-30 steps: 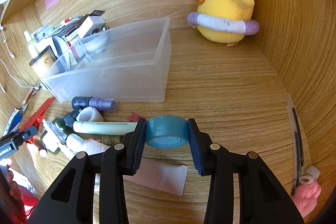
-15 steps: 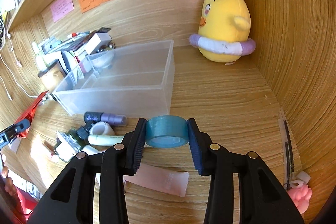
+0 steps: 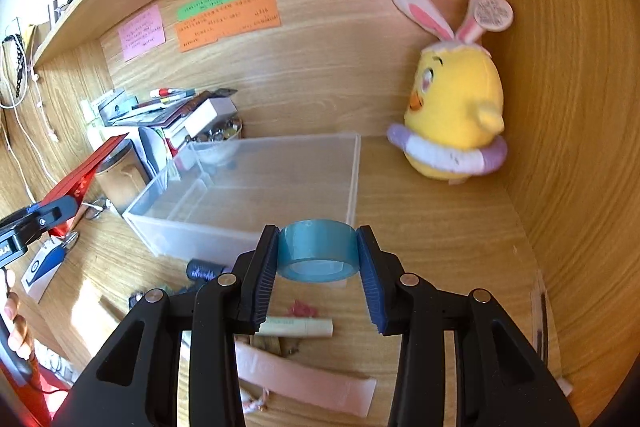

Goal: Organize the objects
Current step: 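Carry the red box and blue tape over the clear box and release both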

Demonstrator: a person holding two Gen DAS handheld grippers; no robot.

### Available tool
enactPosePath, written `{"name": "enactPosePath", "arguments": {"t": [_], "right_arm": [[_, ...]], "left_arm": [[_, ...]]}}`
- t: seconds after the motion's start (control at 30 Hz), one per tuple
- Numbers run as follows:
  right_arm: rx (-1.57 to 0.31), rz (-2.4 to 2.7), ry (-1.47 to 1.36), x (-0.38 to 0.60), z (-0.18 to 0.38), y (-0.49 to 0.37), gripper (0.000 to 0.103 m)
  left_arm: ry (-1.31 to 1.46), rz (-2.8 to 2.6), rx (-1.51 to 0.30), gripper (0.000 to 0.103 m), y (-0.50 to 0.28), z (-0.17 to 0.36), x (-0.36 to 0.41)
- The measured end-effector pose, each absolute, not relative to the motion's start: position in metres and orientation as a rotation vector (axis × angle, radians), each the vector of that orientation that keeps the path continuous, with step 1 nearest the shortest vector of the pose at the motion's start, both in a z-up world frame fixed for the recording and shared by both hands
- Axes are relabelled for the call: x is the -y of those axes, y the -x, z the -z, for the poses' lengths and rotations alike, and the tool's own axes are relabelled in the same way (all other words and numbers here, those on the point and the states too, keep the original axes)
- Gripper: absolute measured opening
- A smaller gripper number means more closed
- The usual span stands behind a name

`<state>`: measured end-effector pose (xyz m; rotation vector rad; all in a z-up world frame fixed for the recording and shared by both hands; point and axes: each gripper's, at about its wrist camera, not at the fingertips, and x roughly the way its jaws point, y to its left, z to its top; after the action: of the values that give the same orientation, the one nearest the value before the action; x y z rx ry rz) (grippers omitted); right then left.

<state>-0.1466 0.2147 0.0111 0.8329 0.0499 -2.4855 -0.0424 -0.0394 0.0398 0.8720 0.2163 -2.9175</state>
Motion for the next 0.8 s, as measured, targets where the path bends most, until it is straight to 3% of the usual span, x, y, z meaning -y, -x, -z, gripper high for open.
{"name": "enactPosePath", "arguments": {"t": [0.8], "right_arm": [[-0.177,2.443,-0.848,-0.158,-0.013,0.204,0.036]], "left_arm": [[-1.103,2.924,-0.225,0.058,0.148,-0.017,0.038]]}}
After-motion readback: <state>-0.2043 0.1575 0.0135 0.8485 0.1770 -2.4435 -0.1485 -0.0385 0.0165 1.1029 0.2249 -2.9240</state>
